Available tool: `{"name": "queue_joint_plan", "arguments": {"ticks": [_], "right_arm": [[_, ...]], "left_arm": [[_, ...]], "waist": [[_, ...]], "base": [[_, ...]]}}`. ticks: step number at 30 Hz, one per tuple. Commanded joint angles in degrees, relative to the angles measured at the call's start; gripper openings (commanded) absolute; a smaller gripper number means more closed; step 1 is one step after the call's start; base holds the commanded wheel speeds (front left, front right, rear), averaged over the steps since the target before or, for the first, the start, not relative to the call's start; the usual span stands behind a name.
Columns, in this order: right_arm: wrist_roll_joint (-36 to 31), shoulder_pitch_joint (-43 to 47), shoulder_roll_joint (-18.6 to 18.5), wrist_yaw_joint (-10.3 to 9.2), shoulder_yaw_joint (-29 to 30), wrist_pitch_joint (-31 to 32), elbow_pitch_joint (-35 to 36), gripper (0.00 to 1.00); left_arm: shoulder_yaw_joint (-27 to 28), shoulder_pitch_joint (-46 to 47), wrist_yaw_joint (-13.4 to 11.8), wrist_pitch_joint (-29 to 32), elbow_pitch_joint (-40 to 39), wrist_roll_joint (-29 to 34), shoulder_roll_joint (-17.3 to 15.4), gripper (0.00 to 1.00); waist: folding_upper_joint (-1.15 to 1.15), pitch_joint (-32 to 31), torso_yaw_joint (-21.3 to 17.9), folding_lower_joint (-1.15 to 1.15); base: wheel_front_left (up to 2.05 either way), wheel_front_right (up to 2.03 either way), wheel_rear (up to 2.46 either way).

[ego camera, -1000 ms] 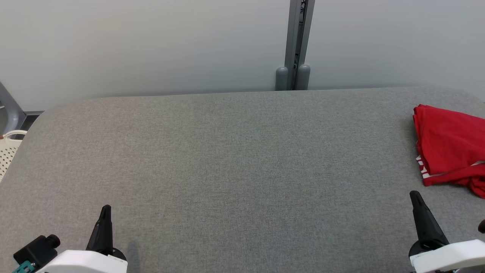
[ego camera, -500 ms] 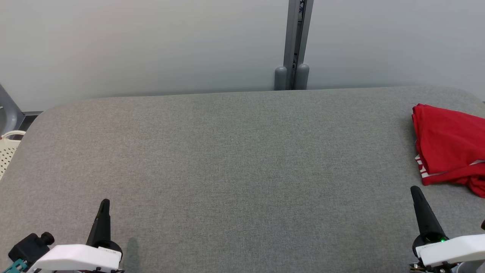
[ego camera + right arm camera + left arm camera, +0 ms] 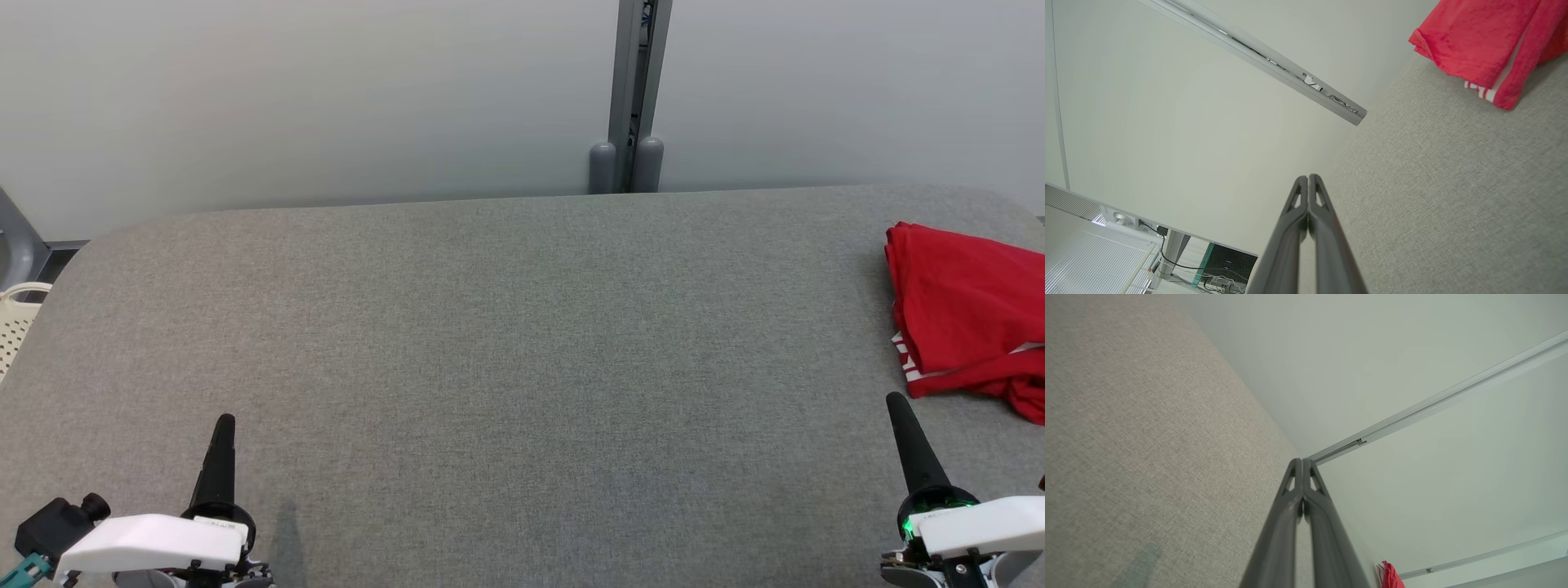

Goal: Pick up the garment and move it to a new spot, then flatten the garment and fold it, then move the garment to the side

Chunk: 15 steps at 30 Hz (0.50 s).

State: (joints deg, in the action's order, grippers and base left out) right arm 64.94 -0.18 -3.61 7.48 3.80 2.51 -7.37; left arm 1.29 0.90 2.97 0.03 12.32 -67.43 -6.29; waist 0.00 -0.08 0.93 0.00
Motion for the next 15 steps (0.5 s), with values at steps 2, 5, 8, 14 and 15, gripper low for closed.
{"name": "queue_joint_plan", "arguments": {"ticks": [2, 5, 8, 14, 15], "right_arm": [[2.11, -1.27, -0.58, 0.02, 0.33, 0.3, -0.03, 0.0], [3.79, -1.64, -0.59, 0.02, 0.38, 0.45, -0.46, 0.0], [5.5, -2.02, -0.59, 0.02, 0.44, 0.62, -0.87, 0.0], [8.71, -2.53, -0.57, 0.02, 0.56, 0.96, -1.67, 0.0], [9.21, -2.62, -0.57, 0.02, 0.57, 0.97, -1.8, 0.0]], "left_arm": [[0.74, 1.74, 0.6, 0.46, -0.26, -1.74, -0.12, 0.0], [1.05, 1.96, 0.79, 0.9, -0.12, -3.24, 0.12, 0.0], [1.35, 2.29, 1.14, 1.26, -0.03, -4.67, 0.34, 0.0], [1.91, 2.78, 1.64, 1.99, 0.24, -7.44, 0.72, 0.0], [2.01, 2.84, 1.69, 2.09, 0.27, -7.9, 0.78, 0.0]], "waist": [[0.0, 0.01, -0.03, 0.0], [0.0, 0.02, -0.08, 0.0], [0.0, 0.03, -0.12, 0.0], [0.0, 0.06, -0.21, 0.0], [0.0, 0.06, -0.23, 0.0]], "base": [[0.0, 0.0, 0.0], [0.0, 0.0, 0.0], [0.0, 0.0, 0.0], [0.0, 0.0, 0.0], [0.0, 0.0, 0.0]]}}
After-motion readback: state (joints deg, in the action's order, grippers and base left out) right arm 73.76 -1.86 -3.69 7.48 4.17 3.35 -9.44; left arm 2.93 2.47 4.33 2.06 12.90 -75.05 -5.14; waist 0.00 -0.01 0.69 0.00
